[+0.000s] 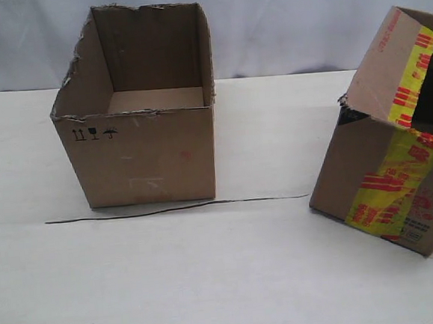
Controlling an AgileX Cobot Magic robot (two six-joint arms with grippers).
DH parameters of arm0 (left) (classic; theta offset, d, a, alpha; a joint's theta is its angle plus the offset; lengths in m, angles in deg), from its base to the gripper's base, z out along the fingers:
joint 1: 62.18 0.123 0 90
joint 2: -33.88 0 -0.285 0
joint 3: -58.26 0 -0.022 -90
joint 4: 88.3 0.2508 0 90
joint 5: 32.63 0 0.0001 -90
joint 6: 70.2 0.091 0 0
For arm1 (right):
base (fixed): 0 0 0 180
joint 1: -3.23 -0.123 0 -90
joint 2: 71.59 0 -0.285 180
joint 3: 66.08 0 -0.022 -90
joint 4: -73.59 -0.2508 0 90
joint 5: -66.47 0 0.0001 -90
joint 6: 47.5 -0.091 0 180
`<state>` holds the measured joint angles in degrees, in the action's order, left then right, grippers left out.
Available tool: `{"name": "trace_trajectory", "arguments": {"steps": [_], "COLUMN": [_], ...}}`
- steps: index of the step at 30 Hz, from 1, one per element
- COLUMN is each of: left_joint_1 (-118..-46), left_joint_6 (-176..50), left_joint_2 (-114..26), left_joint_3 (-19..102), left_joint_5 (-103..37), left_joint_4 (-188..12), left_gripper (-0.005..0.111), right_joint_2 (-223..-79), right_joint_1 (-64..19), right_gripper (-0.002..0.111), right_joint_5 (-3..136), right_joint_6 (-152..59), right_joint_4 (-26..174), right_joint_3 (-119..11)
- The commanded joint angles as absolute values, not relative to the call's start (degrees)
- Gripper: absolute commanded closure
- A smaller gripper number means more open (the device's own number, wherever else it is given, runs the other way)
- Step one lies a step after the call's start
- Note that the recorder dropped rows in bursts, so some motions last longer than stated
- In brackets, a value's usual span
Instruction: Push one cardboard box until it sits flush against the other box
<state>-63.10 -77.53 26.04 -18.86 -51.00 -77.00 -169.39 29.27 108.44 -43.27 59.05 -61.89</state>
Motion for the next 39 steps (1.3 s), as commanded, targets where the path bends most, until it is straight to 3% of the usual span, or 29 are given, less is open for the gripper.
{"name": "trace_trajectory", "arguments": {"steps": [1,15,39], "left_joint_1": [-63.55,-63.55,-63.55], "left_joint_6": [-77.75,-77.75,-77.75], "left_joint_2": [26.09,26.09,26.09], "left_joint_3": [-18.96,-18.96,-18.96], "left_joint_5": [-50.31,-50.31,-50.31], "left_joint_4": [-77.15,-77.15,-77.15], "left_gripper": [0.107,0.107,0.107], "right_joint_2": [-177.38,-195.22,-201.24], "right_joint_1": [31.39,29.66,6.96], "right_gripper": [0.108,0.108,0.108], "right_joint_5": [106.39,118.47,110.66], "right_joint_6": [-37.54,-1.76,5.24], "right_joint_4": [52.31,4.54,-12.47], "right_joint_3": [-61.54,-61.32,-61.23]}}
